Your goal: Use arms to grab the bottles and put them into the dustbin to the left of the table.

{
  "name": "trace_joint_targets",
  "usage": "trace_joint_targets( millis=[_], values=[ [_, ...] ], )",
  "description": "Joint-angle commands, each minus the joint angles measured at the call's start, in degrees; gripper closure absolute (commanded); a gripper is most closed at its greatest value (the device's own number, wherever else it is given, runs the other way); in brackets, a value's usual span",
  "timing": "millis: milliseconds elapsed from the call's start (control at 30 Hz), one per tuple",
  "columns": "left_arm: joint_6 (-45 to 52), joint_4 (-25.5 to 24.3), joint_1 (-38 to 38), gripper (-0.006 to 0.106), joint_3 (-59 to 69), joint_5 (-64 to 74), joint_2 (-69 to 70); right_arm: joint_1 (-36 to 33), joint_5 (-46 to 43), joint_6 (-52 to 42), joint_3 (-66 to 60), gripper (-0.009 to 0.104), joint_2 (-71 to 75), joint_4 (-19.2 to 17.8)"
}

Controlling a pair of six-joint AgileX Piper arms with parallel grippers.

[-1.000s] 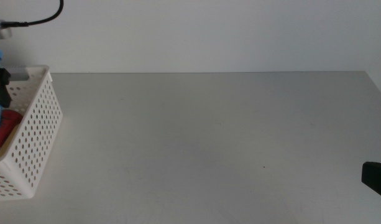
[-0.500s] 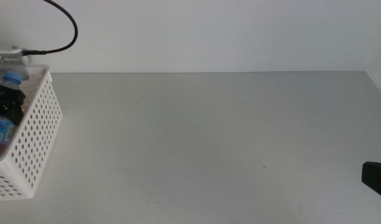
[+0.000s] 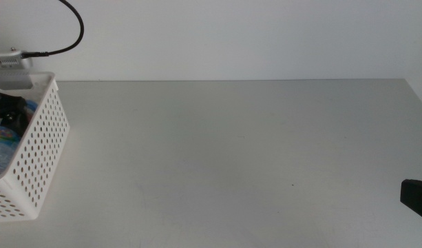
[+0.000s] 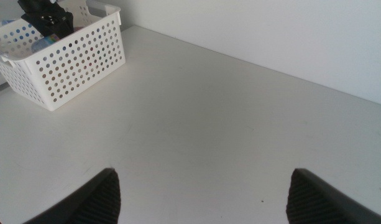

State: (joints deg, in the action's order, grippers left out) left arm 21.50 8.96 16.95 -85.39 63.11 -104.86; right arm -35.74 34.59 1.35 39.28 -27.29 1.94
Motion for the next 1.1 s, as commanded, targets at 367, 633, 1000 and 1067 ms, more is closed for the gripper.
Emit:
trace_joint_targets(
  millis=[367, 633, 1000, 1067],
  values=[
    [-2.11, 12.93, -0.44, 0.007, 8.01, -6.71, 23.26, 0.29, -4.08, -0.72, 1.62, 0.024, -0.34, -0.31],
    [-3.82, 13.65, -0.44, 0.007, 12.07, -14.06, 40.07, 0.29, -4.08, -0.72, 1.62, 0.024, -0.34, -0.31],
    [-4.95, 13.86, -0.44, 0.007, 12.07, -15.83, 52.98, 0.29, -4.08, -0.72, 1.62, 0.024, -0.34, -0.31],
    [-4.95, 14.12, -0.44, 0.007, 12.07, -17.01, 54.44, 0.29, -4.08, -0.72, 1.62, 0.024, -0.34, -0.31]
  ],
)
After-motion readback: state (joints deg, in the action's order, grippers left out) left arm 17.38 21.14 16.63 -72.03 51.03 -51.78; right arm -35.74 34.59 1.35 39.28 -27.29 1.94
